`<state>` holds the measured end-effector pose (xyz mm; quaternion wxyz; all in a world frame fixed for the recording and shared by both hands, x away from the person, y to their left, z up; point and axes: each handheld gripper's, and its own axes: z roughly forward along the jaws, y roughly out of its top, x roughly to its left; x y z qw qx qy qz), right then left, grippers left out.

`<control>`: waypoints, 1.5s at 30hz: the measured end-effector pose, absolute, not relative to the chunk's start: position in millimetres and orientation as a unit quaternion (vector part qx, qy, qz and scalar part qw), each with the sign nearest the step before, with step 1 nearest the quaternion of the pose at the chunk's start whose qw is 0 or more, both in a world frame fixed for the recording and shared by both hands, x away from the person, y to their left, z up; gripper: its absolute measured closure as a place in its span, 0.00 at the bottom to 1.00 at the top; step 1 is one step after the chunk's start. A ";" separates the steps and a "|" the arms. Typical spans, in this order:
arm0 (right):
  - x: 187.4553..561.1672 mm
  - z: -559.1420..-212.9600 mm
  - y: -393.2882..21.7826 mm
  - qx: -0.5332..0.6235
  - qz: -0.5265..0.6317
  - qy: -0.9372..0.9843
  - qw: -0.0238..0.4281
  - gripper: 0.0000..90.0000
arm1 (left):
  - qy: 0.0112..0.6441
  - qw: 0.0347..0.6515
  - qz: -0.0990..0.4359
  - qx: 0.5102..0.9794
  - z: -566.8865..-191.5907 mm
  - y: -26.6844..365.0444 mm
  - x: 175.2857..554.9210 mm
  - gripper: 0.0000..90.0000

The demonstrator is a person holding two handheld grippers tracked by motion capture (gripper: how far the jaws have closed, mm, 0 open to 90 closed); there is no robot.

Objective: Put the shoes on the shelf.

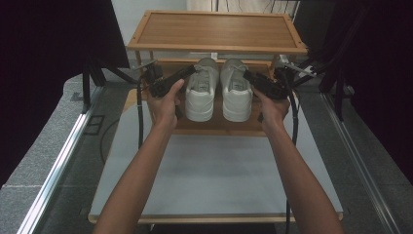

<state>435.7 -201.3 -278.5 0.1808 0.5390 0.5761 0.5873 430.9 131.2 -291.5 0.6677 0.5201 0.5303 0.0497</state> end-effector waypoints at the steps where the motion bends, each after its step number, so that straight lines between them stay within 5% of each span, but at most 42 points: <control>1: 431.4 -278.1 -202.3 0.534 0.585 0.581 0.186 0.55 | 0.525 0.669 0.050 0.524 -290.4 133.7 424.8 0.58; 7: 394.0 -276.6 -210.3 0.484 0.579 0.618 0.220 0.73 | 0.487 0.666 0.059 0.562 -289.1 148.2 391.9 0.88; 12: 361.2 -279.2 -209.2 0.438 0.574 0.649 0.240 0.87 | 0.466 0.649 0.072 0.597 -292.5 153.0 369.8 1.00; 21: 337.3 -292.7 -180.8 0.363 0.516 0.733 0.254 0.99 | 0.413 0.579 0.117 0.693 -293.5 129.2 351.1 1.00; 45: 337.2 -294.2 -175.7 0.352 0.519 0.729 0.276 0.99 | 0.413 0.594 0.095 0.684 -291.8 111.1 366.3 1.00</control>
